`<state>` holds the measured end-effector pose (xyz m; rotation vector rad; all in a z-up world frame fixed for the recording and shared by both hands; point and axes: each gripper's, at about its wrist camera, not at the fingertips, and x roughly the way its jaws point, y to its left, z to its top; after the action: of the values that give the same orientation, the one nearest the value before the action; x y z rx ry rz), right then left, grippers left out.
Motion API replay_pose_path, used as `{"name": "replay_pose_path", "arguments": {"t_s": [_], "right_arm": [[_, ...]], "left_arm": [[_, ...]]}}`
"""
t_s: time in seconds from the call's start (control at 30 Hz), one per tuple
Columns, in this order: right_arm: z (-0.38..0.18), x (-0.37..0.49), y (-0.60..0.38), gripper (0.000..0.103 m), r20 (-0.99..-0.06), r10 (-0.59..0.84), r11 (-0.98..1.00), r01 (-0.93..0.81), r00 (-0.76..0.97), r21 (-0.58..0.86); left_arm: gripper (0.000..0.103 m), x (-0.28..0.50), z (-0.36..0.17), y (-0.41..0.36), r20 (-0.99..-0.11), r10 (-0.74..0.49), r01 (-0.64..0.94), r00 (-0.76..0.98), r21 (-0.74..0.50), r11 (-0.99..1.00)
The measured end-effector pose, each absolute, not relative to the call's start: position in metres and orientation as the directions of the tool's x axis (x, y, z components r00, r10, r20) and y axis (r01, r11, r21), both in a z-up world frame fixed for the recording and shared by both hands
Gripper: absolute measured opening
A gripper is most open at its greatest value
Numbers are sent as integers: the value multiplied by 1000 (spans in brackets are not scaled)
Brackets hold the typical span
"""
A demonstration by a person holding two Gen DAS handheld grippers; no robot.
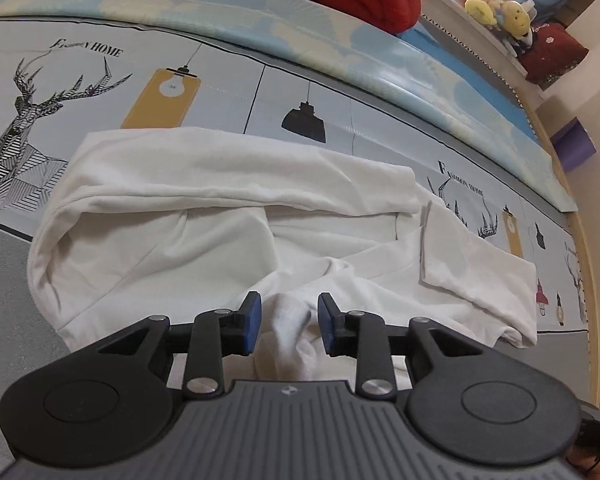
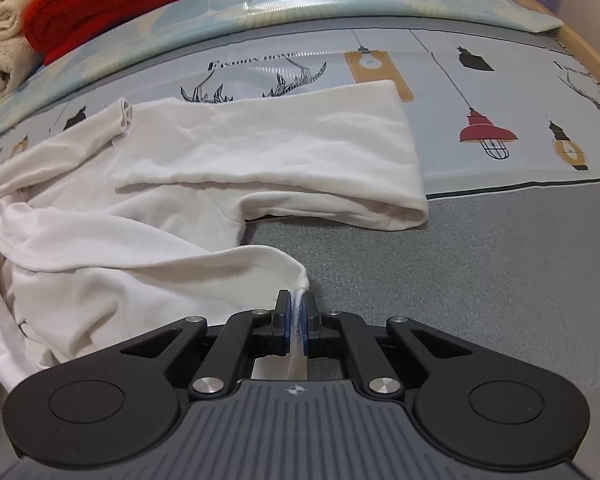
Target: Fold small clothes
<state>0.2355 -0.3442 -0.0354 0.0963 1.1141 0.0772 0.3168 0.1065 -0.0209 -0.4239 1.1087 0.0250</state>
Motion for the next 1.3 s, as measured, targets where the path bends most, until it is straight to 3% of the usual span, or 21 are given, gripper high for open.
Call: {"name": "replay_pose_path", "arguments": {"t_s": [0.13, 0.17, 0.27, 0.67, 0.87, 1.13, 1.23, 1.3], "right_arm": [[-39, 240, -343, 5, -897, 106, 994, -20, 429, 107], [-40, 240, -342, 5, -898, 107, 994, -21, 427, 108], [-39, 240, -340, 4, -896, 101, 995, -31, 433, 97], [27, 196, -365, 1, -774, 145, 980, 18, 617, 199], [77, 121, -380, 1, -664, 280, 951, -102, 694, 293], [21, 49, -393, 0, -877, 279, 953, -229, 393, 200], [3, 34, -395, 0, -905, 284, 937, -292, 316, 192], [3, 33, -397, 1, -901, 271, 944, -279, 338, 179]], "left_arm": [[30, 319, -25, 104, -886, -172, -211, 430, -284, 935], [19, 318, -26, 104, -892, -168, -207, 421, -275, 939], [7, 314, -21, 107, -888, -179, -171, 424, -272, 947], [6, 212, 48, 161, -811, -211, -24, 546, -266, 964], [6, 110, 60, 184, -805, -270, 133, 528, -236, 963], [5, 23, 13, 175, -897, -320, 439, 306, -165, 883], [6, 16, 6, 169, -914, -303, 513, 271, -129, 848], [12, 23, 19, 173, -880, -360, 499, 308, -172, 849]]}}
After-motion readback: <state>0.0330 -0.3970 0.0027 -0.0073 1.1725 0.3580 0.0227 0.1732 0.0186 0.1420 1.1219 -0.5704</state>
